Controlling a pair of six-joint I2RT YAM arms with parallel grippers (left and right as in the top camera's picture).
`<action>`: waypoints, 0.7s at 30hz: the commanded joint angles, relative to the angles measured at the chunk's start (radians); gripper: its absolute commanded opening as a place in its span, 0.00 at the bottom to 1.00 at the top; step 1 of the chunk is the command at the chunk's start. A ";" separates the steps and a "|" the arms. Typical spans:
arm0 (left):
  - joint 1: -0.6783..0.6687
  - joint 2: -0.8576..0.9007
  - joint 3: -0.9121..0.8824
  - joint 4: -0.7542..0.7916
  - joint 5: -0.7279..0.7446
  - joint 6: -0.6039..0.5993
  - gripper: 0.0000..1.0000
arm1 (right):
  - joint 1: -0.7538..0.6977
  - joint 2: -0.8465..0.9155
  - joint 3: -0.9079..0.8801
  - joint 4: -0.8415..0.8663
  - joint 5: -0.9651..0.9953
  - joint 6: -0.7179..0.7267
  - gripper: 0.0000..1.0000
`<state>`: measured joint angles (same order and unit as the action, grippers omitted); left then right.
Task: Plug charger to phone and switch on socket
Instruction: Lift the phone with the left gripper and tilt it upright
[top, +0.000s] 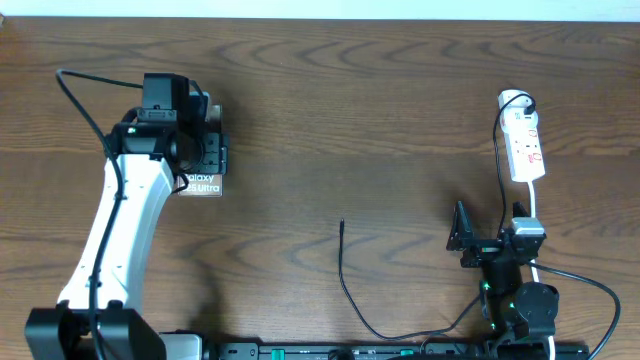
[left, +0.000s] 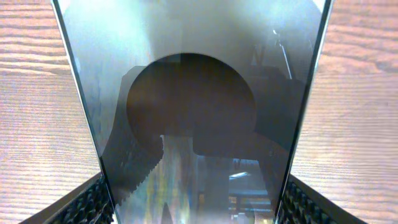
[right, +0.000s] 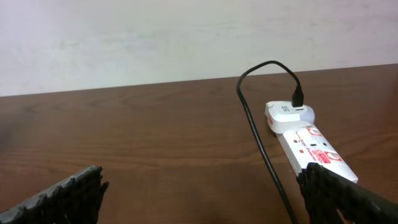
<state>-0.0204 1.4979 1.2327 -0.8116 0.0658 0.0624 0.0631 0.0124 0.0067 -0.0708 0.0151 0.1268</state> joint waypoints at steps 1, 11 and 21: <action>0.004 -0.036 0.003 -0.002 0.032 -0.047 0.08 | 0.008 -0.004 -0.001 -0.004 -0.006 0.014 0.99; 0.004 -0.046 0.003 0.040 0.283 -0.249 0.08 | 0.008 -0.004 -0.001 -0.004 -0.006 0.014 0.99; 0.004 -0.046 0.003 0.053 0.451 -0.594 0.07 | 0.008 -0.004 -0.001 -0.004 -0.006 0.014 0.99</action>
<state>-0.0204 1.4864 1.2327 -0.7719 0.4011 -0.3809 0.0631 0.0124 0.0067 -0.0704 0.0151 0.1268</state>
